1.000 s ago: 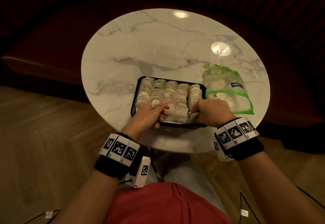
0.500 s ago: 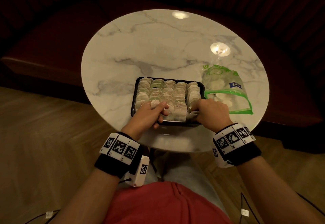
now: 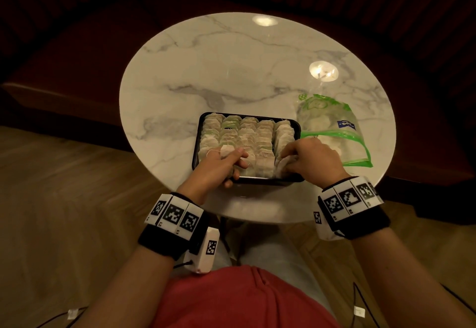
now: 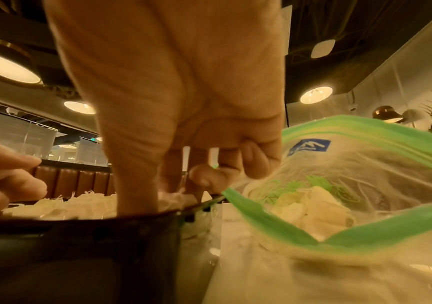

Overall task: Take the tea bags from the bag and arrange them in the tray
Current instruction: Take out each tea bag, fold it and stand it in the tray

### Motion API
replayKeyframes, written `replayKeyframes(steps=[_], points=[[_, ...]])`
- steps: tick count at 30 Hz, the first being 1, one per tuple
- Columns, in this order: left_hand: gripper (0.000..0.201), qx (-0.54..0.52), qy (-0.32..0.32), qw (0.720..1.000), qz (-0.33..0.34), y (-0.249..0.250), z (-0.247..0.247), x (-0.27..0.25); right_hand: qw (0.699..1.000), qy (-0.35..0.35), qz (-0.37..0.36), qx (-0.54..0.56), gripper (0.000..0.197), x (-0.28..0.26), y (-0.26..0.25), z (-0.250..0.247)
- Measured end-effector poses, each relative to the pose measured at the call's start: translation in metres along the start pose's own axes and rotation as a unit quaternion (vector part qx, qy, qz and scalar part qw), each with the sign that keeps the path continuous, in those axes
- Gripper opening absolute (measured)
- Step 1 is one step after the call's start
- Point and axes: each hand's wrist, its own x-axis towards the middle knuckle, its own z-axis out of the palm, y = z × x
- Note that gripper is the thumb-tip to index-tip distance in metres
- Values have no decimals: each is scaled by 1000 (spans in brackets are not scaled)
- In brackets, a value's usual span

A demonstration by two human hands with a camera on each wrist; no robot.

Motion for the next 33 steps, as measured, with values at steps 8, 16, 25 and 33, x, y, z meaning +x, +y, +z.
replayKeyframes(steps=[8, 16, 25, 33], points=[[23, -1, -1, 1000, -3, 2, -1, -1, 999, 25, -11, -27, 17, 8, 6, 9], [24, -6, -1, 1000, -4, 5, -1, -3, 992, 128, -21, -1, 24, 1, 4, 12], [37, -64, -12, 997, -34, 13, -3, -8, 991, 119, -46, -43, 16, -11, 2, 20], [68, -43, -85, 994, -46, 25, 0, -13, 964, 177, -146, 134, 27, -22, -55, 9]])
